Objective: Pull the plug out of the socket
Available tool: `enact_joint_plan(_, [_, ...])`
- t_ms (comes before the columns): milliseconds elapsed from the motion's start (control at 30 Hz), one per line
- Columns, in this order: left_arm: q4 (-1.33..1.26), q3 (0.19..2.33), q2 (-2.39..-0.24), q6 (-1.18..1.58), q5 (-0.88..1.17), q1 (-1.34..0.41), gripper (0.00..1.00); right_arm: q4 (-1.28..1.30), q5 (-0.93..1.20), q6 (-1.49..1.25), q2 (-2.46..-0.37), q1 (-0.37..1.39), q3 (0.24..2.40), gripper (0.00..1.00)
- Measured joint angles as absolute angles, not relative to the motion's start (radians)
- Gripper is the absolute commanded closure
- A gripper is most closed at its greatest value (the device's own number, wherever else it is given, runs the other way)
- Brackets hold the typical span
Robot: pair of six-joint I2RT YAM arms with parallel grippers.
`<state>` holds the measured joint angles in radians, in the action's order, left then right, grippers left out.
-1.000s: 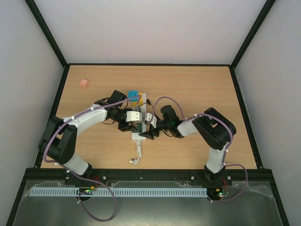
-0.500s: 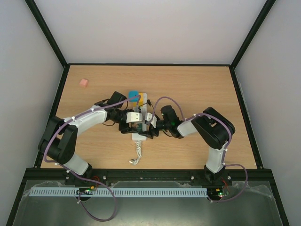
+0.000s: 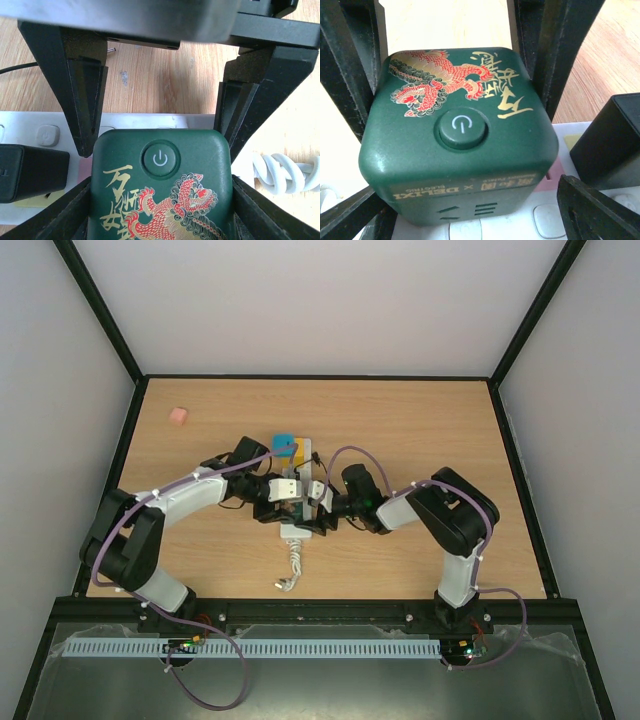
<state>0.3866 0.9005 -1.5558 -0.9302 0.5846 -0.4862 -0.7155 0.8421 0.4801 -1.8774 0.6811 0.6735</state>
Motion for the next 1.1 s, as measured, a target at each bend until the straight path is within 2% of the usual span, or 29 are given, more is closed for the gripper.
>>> enact_joint_plan(633, [0.438, 0.902, -1.545, -0.923, 0.620, -0.453, 0.59, -0.720, 0.872, 0.512, -1.887, 0.683, 0.674, 0.16])
enact_joint_plan(1100, [0.429, 0.863, -1.419, -0.927, 0.629, -0.466, 0.60, -0.711, 0.897, 0.517, -1.907, 0.689, 0.695, 0.16])
